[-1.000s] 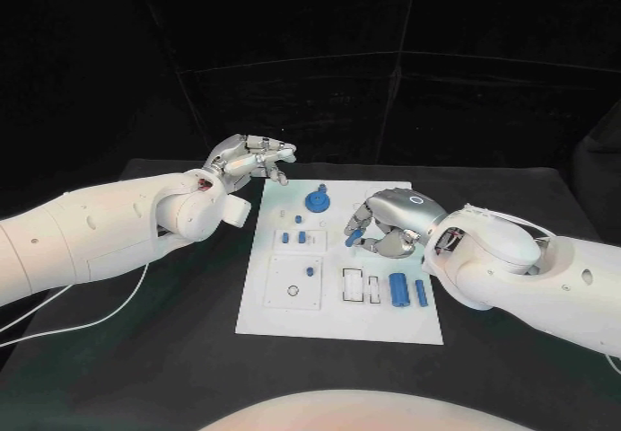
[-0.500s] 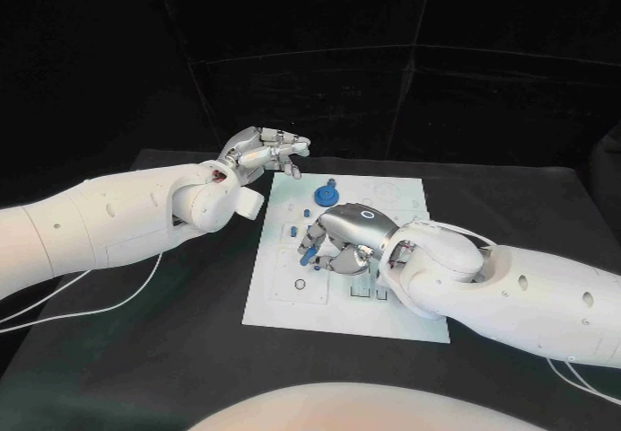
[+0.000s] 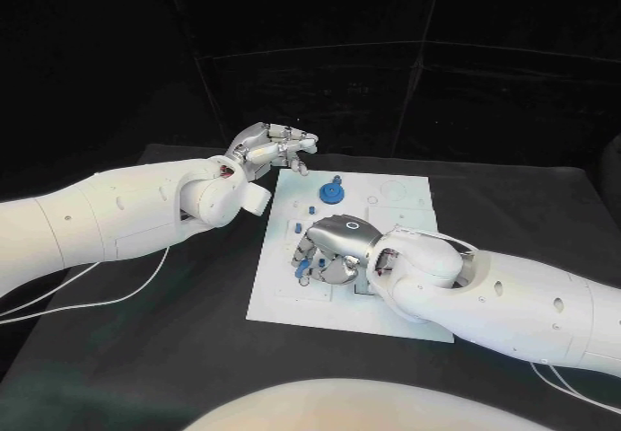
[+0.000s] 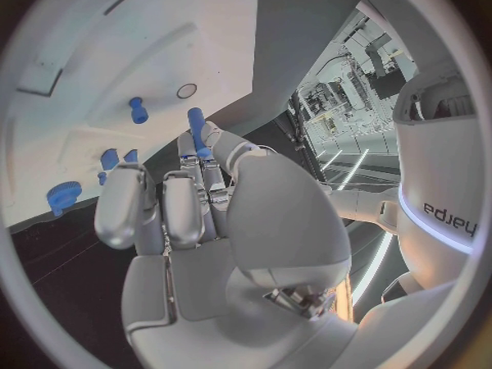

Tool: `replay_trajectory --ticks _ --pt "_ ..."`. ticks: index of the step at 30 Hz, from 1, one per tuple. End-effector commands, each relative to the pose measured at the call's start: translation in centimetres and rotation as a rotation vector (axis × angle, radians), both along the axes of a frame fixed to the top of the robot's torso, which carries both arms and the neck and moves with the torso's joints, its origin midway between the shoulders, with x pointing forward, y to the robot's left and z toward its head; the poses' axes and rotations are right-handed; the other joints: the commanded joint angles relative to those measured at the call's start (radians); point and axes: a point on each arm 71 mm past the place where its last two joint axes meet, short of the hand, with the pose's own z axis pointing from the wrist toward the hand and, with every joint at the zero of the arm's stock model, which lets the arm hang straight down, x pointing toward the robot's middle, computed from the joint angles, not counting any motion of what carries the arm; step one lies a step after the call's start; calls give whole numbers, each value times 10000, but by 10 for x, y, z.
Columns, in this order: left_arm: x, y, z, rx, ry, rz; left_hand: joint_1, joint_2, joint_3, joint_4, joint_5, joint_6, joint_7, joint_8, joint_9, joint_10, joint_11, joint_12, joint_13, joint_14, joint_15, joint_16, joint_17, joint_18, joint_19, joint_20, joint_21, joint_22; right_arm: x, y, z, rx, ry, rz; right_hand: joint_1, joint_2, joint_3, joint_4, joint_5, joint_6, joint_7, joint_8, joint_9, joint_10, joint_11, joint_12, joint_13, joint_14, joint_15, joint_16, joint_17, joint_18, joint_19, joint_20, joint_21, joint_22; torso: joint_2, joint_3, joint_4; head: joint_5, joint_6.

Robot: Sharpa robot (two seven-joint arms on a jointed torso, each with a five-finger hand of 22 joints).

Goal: Assemble the parts on the task board

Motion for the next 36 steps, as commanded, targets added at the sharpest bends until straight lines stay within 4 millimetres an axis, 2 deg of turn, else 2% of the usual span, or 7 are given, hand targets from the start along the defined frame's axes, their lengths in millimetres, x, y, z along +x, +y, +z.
replay_trajectory --ticks 1,6,15,28,36 --pt "0 -1 2 -82 -36 -79 79 5 -36 -49 30 -72 30 59 -14 -69 28 47 -4 -55 -12 56 -9 123 86 -4 -33 -17 -1 1 -3 -556 -101 123 -34 -58 81 6 62 -9 78 -59 -6 52 30 -54 -3 304 13 31 -14 143 -44 -53 -1 -13 -9 -7 -15 32 2" --pt "0 -1 2 -78 -36 -72 79 5 -36 -49 30 -72 30 59 -14 -69 28 47 -4 -55 -12 56 -9 123 86 -4 -33 -17 -3 3 -4 -755 -116 212 -38 -56 86 4 72 -5 79 -60 -6 57 30 -57 -2 305 15 37 -6 141 -42 -50 3 -6 -8 2 -30 65 -16" --pt "0 0 1 -67 -22 -60 79 5 -36 -49 30 -72 30 59 -14 -69 28 47 -4 -55 -12 56 -9 123 86 -4 -33 -17 -1 2 -8 -1278 -224 -25 -138 -69 65 33 58 20 83 -69 -4 86 37 -85 3 295 27 20 -47 144 -51 -36 -5 -18 -8 5 -8 46 -69" --pt "1 1 1 -53 -16 -33 79 5 -36 -49 30 -72 30 59 -14 -69 28 47 -4 -55 -12 56 -9 123 86 -4 -33 -17 -1 4 -10 -1800 -501 69 -147 -65 68 31 60 35 75 -67 -2 102 30 -88 7 290 27 8 -71 146 -55 -33 -10 -25 -5 -3 -18 63 -33" --pt "1 1 1 -44 -4 -26 79 7 -37 -49 31 -72 30 60 -14 -69 28 49 -4 -55 -11 57 -10 123 86 -4 -33 -17 -4 11 -10 -1672 -715 285 -287 -164 31 33 59 -89 79 -178 -39 7 56 -217 -12 277 59 -9 -111 153 -85 -7 -38 -61 -8 -1 -16 66 -53"
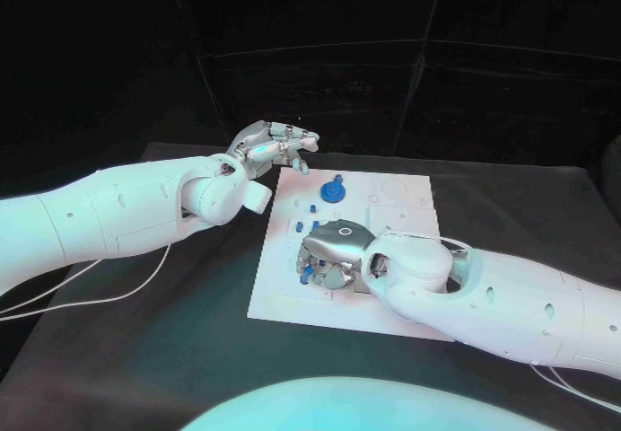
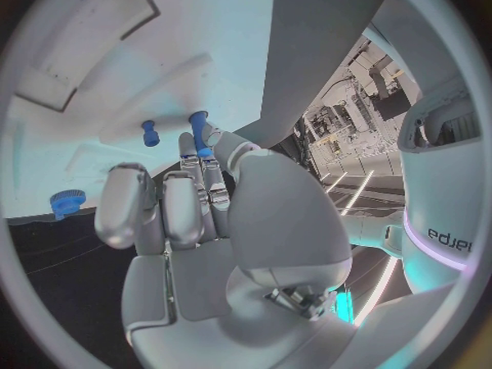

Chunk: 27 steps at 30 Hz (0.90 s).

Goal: Assemble the parts on the task board

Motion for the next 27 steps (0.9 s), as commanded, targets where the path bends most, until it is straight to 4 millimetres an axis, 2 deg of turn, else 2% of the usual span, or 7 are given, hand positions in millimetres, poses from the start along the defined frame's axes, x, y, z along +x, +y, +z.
replay_trajectory --ticks 1,7,11,19,22,24,27 --pt "0 0 1 -63 -15 -58 80 28 -39 -45 34 -76 28 73 -14 -74 26 65 -5 -59 -10 63 -20 124 87 -2 -37 -15 -1 2 -1 -139 -274 134 -165 -28 -10 12 1 -122 17 -87 -40 -68 28 -97 -36 278 70 -7 -13 153 -89 2 -40 -24 0 0 2 2 -6" --pt "0 0 1 -18 81 -56 83 34 -38 -45 35 -77 27 76 -14 -76 26 68 -6 -60 -10 65 -22 124 88 -2 -37 -16 -2 5 0 148 -405 325 -549 -294 -230 153 271 -550 50 -222 -126 -371 107 -220 -72 268 146 -27 -72 158 -120 65 -70 -61 -3 -2 -5 -33 14" --pt "0 0 0 -8 123 -75 84 37 -38 -45 35 -77 27 77 -14 -77 26 69 -6 -60 -10 65 -23 124 88 -2 -38 -16 -2 6 2 577 -482 387 -683 -471 -344 200 377 -1381 176 -232 -179 -897 244 -286 -96 128 262 -363 -637 247 -344 167 -395 -550 0 0 3 -30 26" --pt "0 0 0 0 161 -95 84 37 -38 -45 35 -77 27 77 -14 -77 26 69 -6 -60 -10 65 -23 124 88 -2 -38 -16 -2 5 4 1031 -503 384 -927 -691 -753 322 530 -2107 186 -208 -152 -1521 312 -280 -101 109 299 -481 -825 289 -415 225 -556 -761 1 5 -4 -23 26" --pt "0 1 0 6 168 -90 84 37 -38 -45 35 -77 27 77 -14 -77 26 69 -6 -60 -10 65 -23 124 88 -2 -38 -16 -1 2 7 1397 -594 296 -1164 -873 -1323 444 602 -2440 154 -204 -150 -2114 368 -300 -99 82 324 -540 -932 344 -534 246 -765 -1057 -7 1 -4 -53 30" --pt "0 1 0 7 172 -91 84 37 -38 -45 35 -77 27 77 -14 -77 26 69 -6 -60 -10 65 -23 124 88 -2 -38 -16 0 -2 10 1834 -725 189 -1286 -905 -1925 586 689 -2814 185 -185 -148 -2457 407 -222 -75 57 350 -599 -1040 380 -602 267 -915 -1262 -7 0 -6 -61 36" --pt "0 1 0 3 173 -100 84 37 -38 -45 35 -77 27 77 -14 -77 26 69 -6 -60 -10 65 -23 124 88 -2 -38 -16 0 -9 13 2349 -822 49 -1098 -727 -2696 694 704 -2837 290 -144 -104 -2622 422 12 -57 60 361 -615 -1095 391 -587 276 -989 -1347 -6 4 -9 -87 52"
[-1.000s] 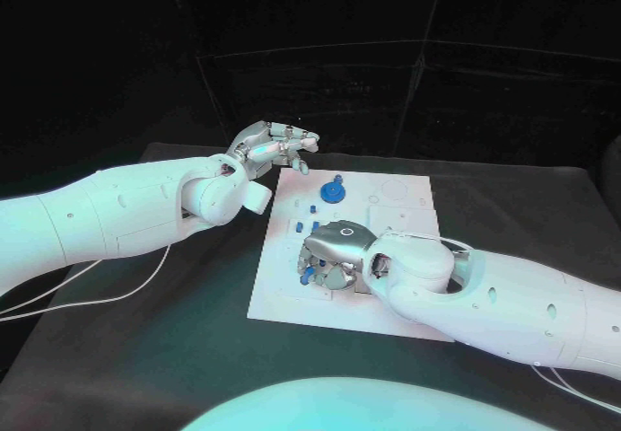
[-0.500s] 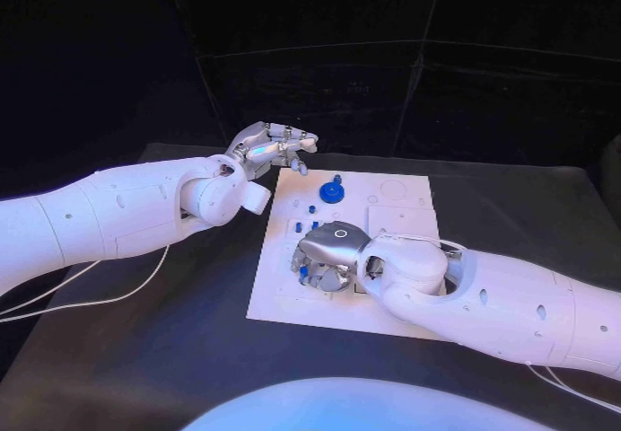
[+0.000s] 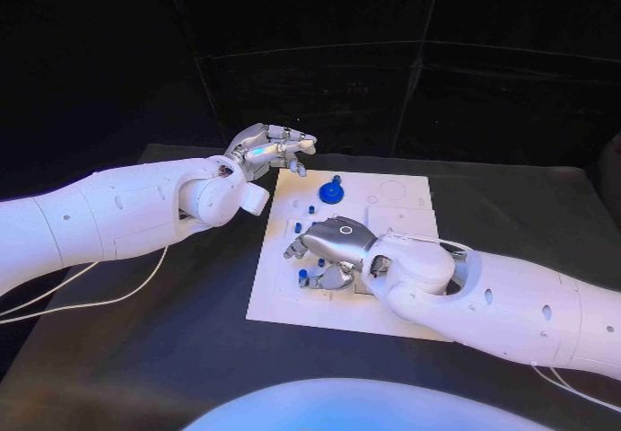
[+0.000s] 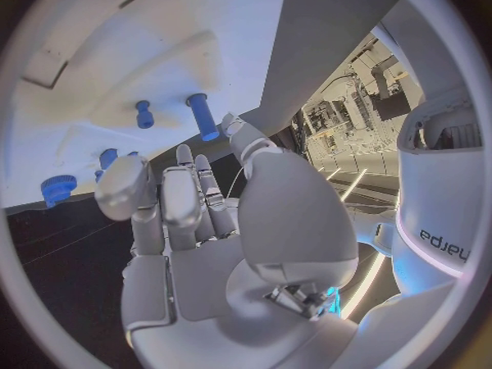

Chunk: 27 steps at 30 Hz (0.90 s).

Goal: Assemble the parts on the task board

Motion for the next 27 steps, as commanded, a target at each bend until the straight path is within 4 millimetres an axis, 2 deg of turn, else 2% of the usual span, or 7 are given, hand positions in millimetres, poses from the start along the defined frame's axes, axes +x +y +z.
replay_trajectory --ticks 1,8,13,16,19,22,27 --pt "0 -1 1 -79 0 -111 84 37 -38 -46 35 -41 -9 37 -14 -77 25 69 -6 -60 -10 65 -13 123 88 -2 -38 -9 0 -7 11 1377 -263 -110 174 217 -562 77 45 64 74 50 40 -85 25 223 17 25 68 -42 -51 82 -36 -24 -52 -48 -7 5 -14 -22 18" --pt "-1 3 2 -64 -6 -54 79 35 -51 -45 32 -54 -4 43 -15 -91 29 77 -10 -66 -9 69 -20 123 88 -1 -41 -13 -2 -59 18 2133 651 -1219 136 606 -1128 370 347 933 125 382 165 1482 -101 1355 325 49 5 -3 -15 58 54 -44 2 47 -34 -28 -21 -358 155" --pt "-2 7 2 -33 -21 52 73 31 -59 -43 31 -58 -3 46 -16 -95 31 81 -11 -69 -7 70 -24 122 87 0 -43 -15 3 -115 25 2245 2003 -3105 -570 601 -2001 1205 575 1330 -313 675 236 3643 -634 3373 1692 260 -433 492 770 -106 490 -447 617 949 -106 -78 -121 -648 254" --pt "-2 8 2 -21 -29 89 73 31 -59 -43 31 -58 -3 46 -16 -95 31 81 -11 -69 -7 70 -24 122 87 0 -43 -15 4 -144 24 1983 2430 -4266 -322 687 -2507 1417 886 1473 -531 1058 322 4024 -781 7967 6767 456 -633 1175 1840 -288 845 -713 1241 1868 -139 -98 -166 -813 314" --pt "-2 8 2 -8 -23 112 73 31 -59 -43 31 -58 -3 46 -16 -95 31 81 -11 -69 -7 70 -24 122 87 0 -43 -15 4 -161 24 1561 2372 -4963 102 1036 -2718 1426 1205 1584 -553 1438 424 4227 -789 10832 10113 534 -668 1620 2647 -379 977 -668 1565 2391 -172 -114 -212 -980 325" --pt "-2 8 2 -9 -20 102 68 27 -66 -41 30 -58 -3 50 -15 -96 31 86 -11 -70 -6 72 -26 122 87 1 -45 -16 2 -179 22 888 2308 -5627 177 1184 -3076 1548 1076 1603 -568 1732 535 4362 -840 12022 11585 575 -618 1855 3083 -422 1039 -663 1742 2673 -191 -125 -222 -1176 351" --pt "-2 8 1 -2 -23 114 68 27 -66 -41 30 -58 -3 50 -15 -96 31 86 -11 -70 -6 72 -26 122 87 1 -45 -16 1 -199 19 -90 2131 -6507 -127 1132 -3551 1927 794 1417 -543 1888 601 4239 -833 12092 11763 591 -592 1957 3279 -436 1050 -661 1811 2783 -206 -113 -280 -1195 341"
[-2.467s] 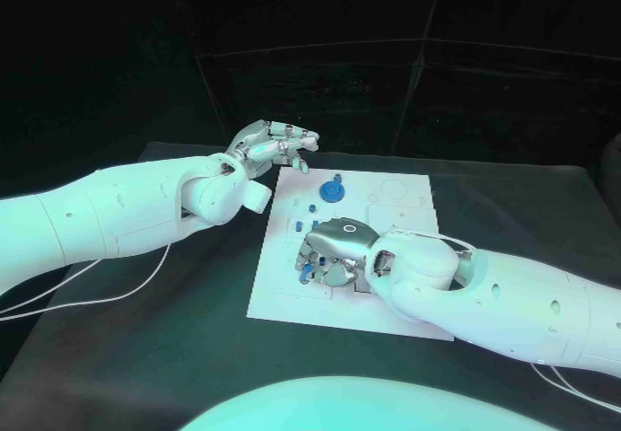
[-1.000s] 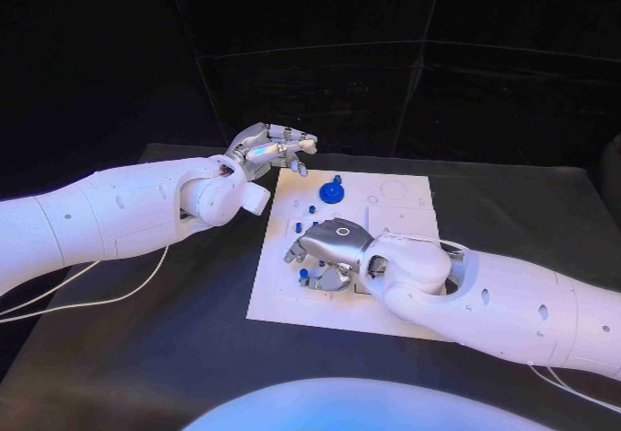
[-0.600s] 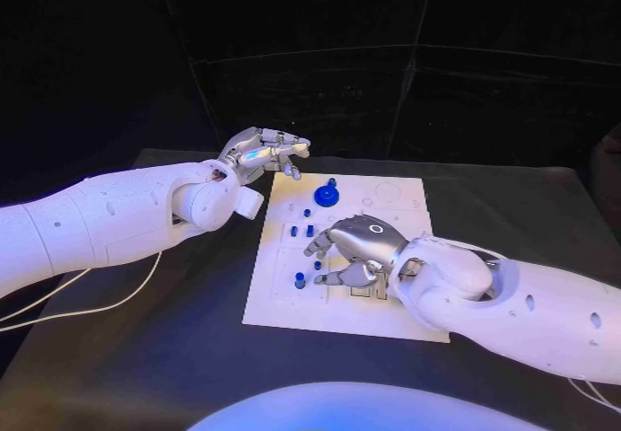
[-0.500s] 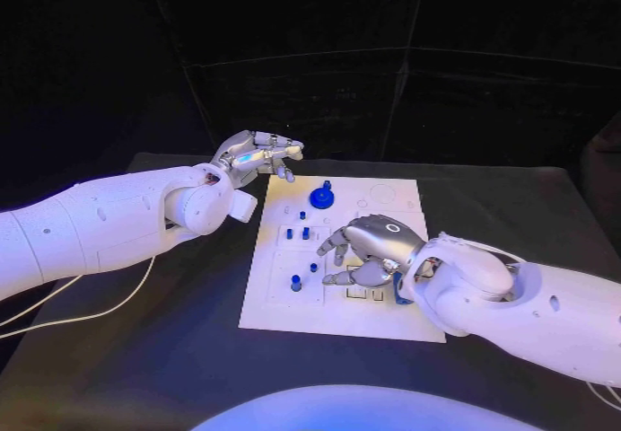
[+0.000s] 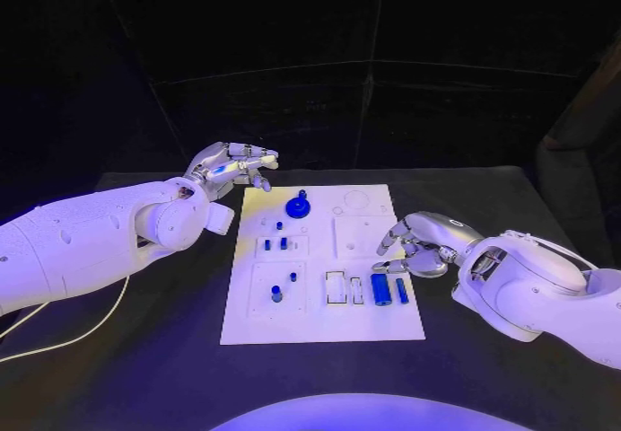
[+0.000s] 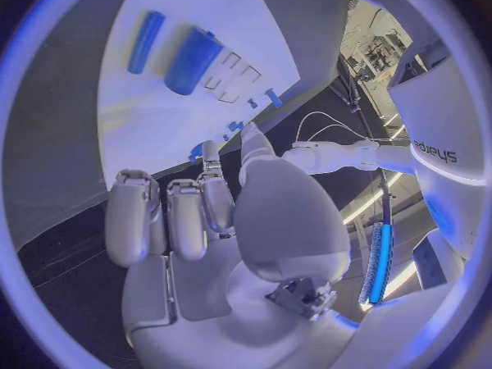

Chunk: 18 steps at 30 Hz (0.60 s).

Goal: Assemble the parts on the task board

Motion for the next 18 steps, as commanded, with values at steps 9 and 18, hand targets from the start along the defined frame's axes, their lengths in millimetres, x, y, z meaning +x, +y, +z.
replay_trajectory --ticks 9,18 --pt "-1 0 2 -69 -93 -6 72 26 -40 -17 30 -57 -5 56 -15 -59 -7 51 -11 -71 -7 36 -18 123 87 1 -46 -10 -2 -12 -16 -1708 742 -1138 -349 -142 -662 862 -38 -493 54 363 134 -435 130 -551 -263 559 88 -16 -44 -145 17 58 -72 -183 22 -1 -3 -32 -9" --pt "-2 1 2 -71 -99 5 78 27 -41 -20 32 -57 -7 60 -14 -59 -9 56 -11 -72 -7 37 -21 124 87 1 -47 -11 -5 -1 -29 -1926 937 -921 -482 -97 -739 951 36 -420 15 529 196 -287 102 -311 50 599 68 72 157 -180 80 53 20 -12 -2 -16 -10 -38 -59"
